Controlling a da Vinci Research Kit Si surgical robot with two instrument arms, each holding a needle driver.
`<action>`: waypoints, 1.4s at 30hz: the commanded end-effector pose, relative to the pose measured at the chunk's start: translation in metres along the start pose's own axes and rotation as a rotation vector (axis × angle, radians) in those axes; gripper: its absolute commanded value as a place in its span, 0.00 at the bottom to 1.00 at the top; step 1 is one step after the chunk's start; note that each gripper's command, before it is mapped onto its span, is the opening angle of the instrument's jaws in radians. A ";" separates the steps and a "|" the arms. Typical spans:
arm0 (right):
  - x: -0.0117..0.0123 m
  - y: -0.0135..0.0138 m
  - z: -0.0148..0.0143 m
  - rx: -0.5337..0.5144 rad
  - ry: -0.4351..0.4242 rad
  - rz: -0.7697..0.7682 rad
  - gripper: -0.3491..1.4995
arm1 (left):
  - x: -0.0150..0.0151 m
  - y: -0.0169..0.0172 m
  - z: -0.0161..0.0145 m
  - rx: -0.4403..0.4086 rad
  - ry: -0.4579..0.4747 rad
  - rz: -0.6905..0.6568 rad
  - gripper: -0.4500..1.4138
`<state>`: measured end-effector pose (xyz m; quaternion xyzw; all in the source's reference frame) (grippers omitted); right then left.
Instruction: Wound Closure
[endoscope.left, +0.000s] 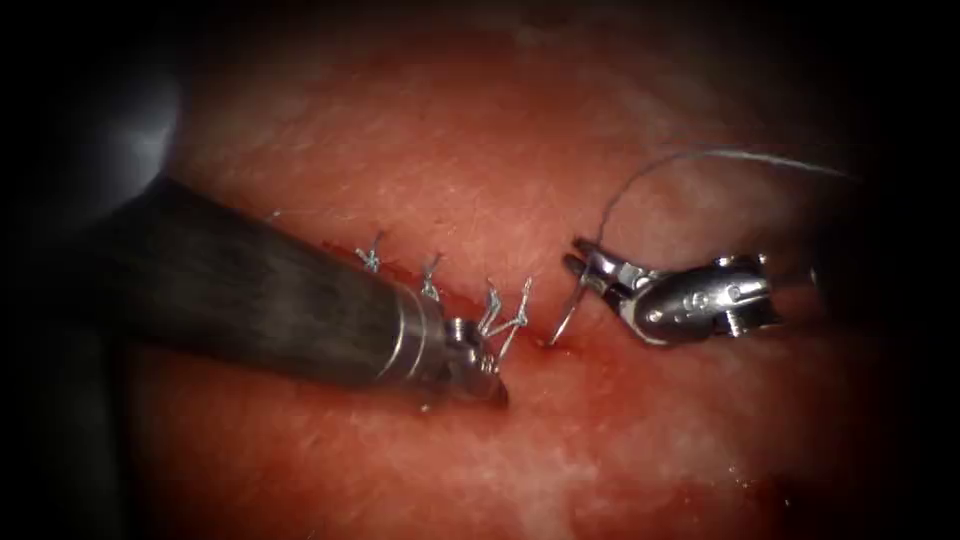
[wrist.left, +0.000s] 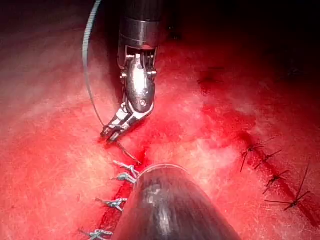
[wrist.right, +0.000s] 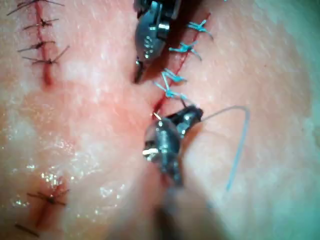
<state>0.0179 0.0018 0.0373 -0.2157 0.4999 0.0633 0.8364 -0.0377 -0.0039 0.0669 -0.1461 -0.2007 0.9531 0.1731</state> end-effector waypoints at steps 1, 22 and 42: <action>0.0004 -0.0017 0.0002 0.011 0.004 0.005 0.00 | -0.0002 0.0010 0.0009 -0.006 -0.001 0.000 0.00; 0.0018 0.0003 -0.0002 0.112 0.053 0.123 0.00 | 0.0004 0.0012 0.0014 0.052 0.093 -0.003 0.00; 0.0019 0.0005 0.0001 0.118 0.059 0.202 0.00 | 0.0005 0.0060 0.0013 0.155 0.270 0.014 0.04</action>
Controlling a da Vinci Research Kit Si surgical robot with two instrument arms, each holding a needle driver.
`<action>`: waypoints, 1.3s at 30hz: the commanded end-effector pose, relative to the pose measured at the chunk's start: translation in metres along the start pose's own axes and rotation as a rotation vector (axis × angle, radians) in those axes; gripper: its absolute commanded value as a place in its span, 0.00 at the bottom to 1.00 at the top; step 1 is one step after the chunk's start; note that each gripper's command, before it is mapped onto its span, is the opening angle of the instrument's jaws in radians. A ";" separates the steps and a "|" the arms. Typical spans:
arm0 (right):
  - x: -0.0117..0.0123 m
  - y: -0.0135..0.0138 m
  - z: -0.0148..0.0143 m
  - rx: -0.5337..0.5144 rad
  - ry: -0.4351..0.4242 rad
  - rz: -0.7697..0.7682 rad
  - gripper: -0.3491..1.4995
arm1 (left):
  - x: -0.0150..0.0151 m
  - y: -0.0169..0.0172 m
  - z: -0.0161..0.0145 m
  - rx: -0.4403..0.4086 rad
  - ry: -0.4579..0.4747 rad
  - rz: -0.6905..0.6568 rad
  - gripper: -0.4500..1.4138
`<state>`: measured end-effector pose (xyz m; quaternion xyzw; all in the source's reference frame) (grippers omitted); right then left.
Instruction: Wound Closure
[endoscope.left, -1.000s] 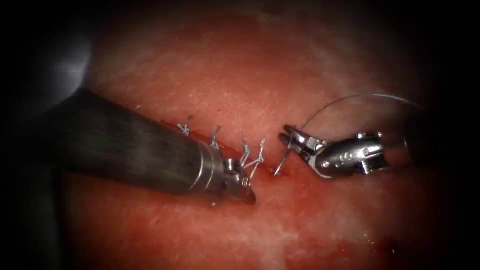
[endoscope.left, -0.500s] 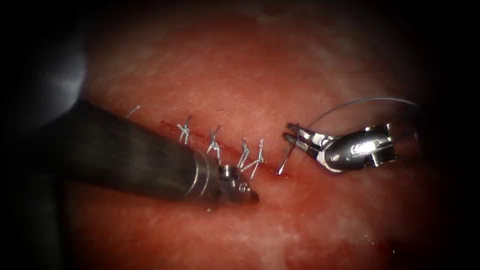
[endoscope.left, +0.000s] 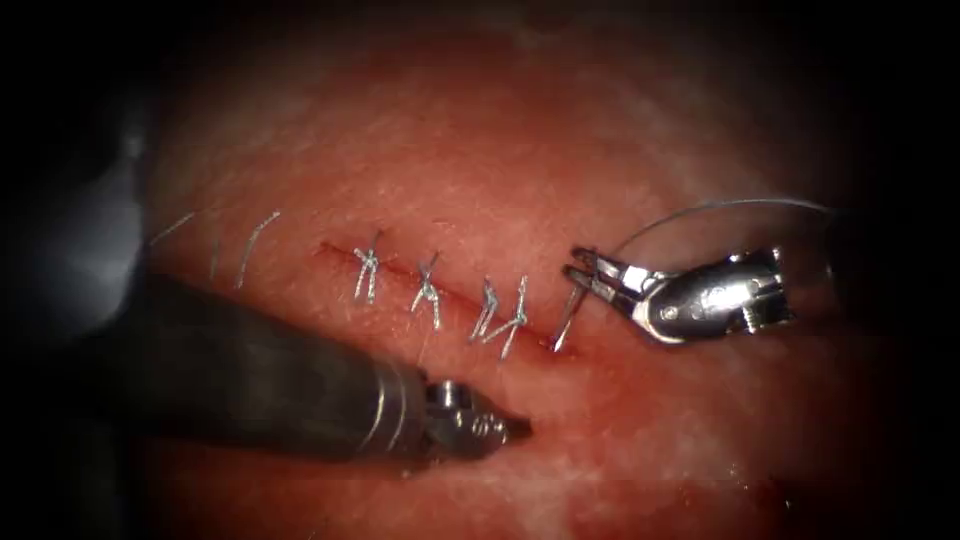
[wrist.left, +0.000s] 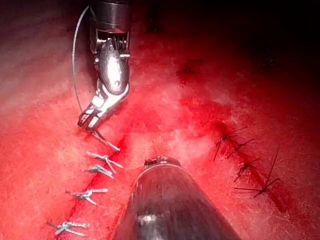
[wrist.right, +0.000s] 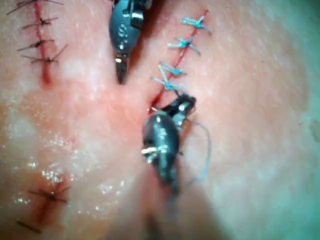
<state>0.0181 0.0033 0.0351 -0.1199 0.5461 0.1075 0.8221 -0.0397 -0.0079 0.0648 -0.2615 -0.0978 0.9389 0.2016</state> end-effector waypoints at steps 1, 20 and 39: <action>-0.0002 -0.0014 0.0004 -0.002 0.003 0.046 0.00 | -0.0004 0.0010 0.0011 0.000 0.002 0.000 0.04; 0.0013 -0.0001 0.0001 -0.037 0.021 0.113 0.00 | -0.0026 -0.0002 0.0034 0.008 0.006 0.011 0.04; 0.0013 0.0001 0.0001 0.055 0.033 0.072 0.00 | -0.0030 -0.0011 0.0022 -0.003 0.007 0.016 0.03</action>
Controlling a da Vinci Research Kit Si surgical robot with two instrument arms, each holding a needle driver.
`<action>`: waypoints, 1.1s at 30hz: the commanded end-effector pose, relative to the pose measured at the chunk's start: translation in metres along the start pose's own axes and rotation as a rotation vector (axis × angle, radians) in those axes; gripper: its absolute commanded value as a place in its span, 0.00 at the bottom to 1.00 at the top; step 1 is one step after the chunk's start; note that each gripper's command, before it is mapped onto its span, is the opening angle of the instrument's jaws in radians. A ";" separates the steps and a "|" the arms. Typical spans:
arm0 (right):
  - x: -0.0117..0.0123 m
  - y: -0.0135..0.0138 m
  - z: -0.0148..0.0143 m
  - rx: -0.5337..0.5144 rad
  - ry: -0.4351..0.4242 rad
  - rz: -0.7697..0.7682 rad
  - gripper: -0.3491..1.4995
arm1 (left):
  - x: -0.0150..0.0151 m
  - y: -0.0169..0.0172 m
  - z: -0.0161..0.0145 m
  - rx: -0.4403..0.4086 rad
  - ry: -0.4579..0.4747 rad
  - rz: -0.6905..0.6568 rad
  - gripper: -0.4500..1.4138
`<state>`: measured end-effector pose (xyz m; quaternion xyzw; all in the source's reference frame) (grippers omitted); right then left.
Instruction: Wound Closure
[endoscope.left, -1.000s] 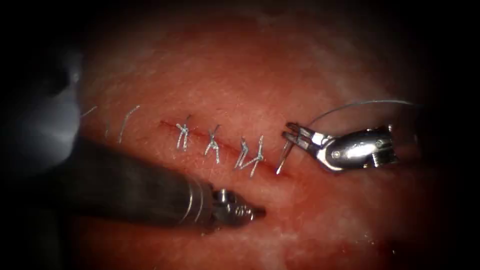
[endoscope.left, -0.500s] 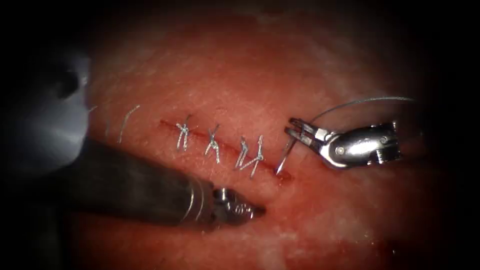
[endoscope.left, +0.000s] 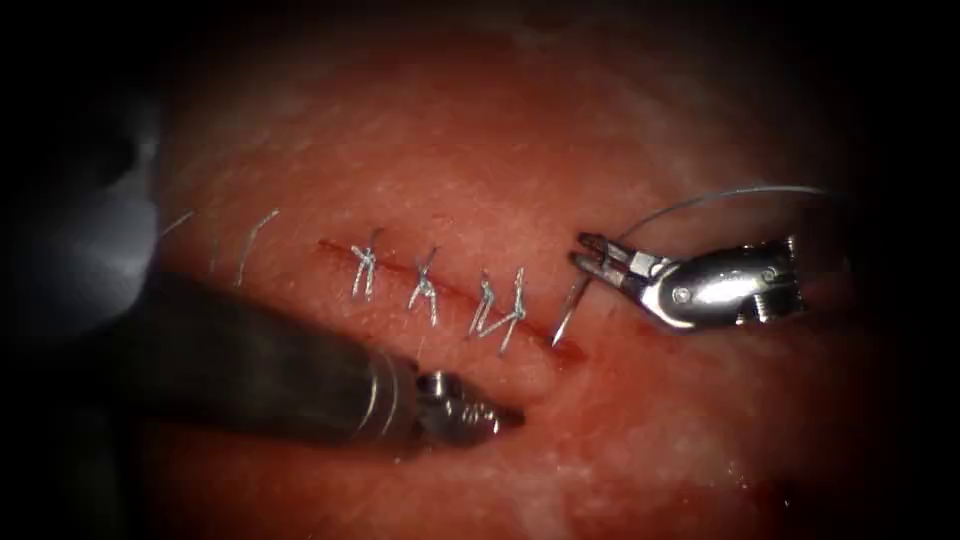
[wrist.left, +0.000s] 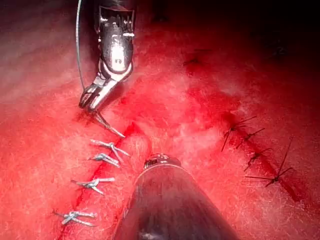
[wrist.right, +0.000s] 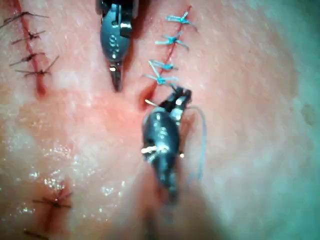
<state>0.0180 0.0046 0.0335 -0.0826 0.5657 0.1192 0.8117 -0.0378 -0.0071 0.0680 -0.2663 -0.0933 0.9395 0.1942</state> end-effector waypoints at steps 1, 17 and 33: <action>-0.0003 -0.0013 0.0005 0.008 -0.001 0.005 0.00 | -0.0004 0.0011 0.0006 -0.006 -0.002 -0.001 0.03; -0.0004 -0.0014 0.0008 0.072 -0.008 -0.020 0.00 | 0.0001 0.0001 0.0016 -0.001 0.000 -0.008 0.02; -0.0003 -0.0013 0.0008 0.100 -0.012 0.022 0.00 | -0.0004 -0.0022 0.0027 0.006 0.002 -0.007 0.02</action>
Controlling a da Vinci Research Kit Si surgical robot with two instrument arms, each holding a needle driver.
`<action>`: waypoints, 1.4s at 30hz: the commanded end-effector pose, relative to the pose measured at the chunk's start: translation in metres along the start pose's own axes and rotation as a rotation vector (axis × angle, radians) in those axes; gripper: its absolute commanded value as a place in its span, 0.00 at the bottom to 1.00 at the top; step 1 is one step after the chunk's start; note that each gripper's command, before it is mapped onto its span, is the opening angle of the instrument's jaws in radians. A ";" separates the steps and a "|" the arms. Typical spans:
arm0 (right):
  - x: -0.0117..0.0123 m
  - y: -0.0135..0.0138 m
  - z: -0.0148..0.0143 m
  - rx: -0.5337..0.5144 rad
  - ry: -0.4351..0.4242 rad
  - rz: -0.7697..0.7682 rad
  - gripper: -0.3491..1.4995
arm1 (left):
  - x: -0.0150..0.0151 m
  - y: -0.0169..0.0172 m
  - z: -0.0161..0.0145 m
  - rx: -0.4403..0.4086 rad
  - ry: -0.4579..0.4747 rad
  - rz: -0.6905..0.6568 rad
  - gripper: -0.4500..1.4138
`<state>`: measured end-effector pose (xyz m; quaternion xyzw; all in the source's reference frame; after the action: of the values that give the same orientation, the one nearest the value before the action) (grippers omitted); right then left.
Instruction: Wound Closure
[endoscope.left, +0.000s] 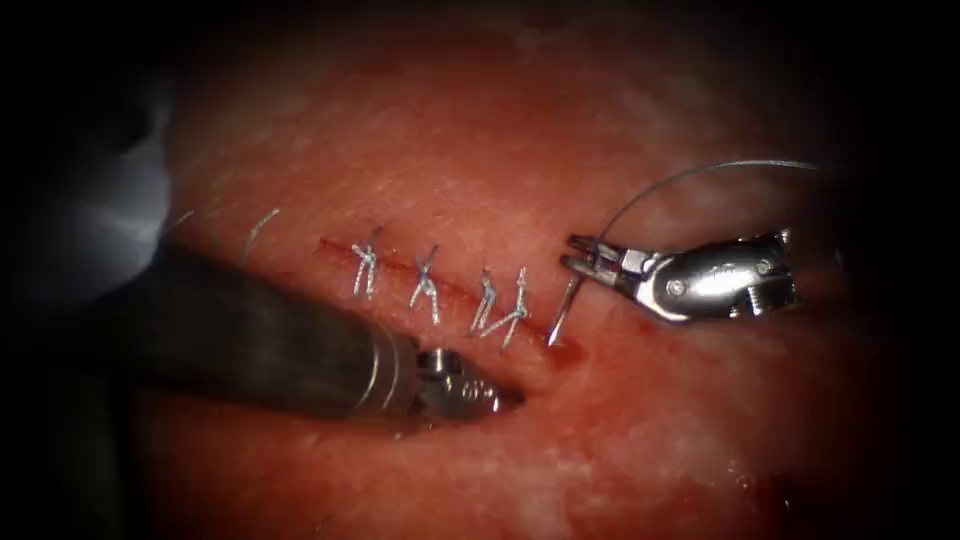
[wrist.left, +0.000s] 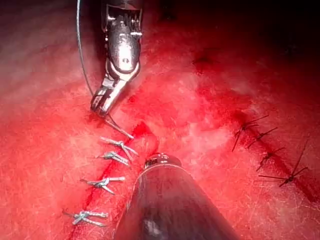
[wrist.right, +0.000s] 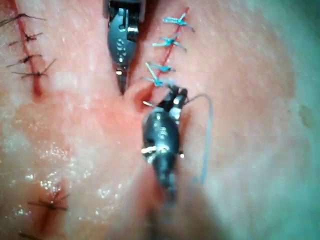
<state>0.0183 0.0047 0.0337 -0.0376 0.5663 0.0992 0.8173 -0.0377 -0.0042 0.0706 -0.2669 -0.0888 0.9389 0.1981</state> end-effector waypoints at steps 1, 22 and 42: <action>-0.0003 -0.0013 0.0005 0.005 -0.001 0.011 0.00 | -0.0003 0.0011 0.0007 -0.004 -0.002 -0.003 0.02; -0.0045 -0.0003 0.0022 0.171 -0.005 0.550 0.00 | -0.0002 0.0018 0.0004 -0.007 -0.002 -0.008 0.01; -0.0042 -0.0027 0.0020 0.341 0.026 0.891 0.00 | -0.0004 0.0016 -0.0001 -0.012 -0.001 -0.006 0.03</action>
<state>0.0186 0.0033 0.0379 0.3419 0.5450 0.3470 0.6824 -0.0375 -0.0046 0.0699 -0.2677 -0.0927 0.9381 0.1992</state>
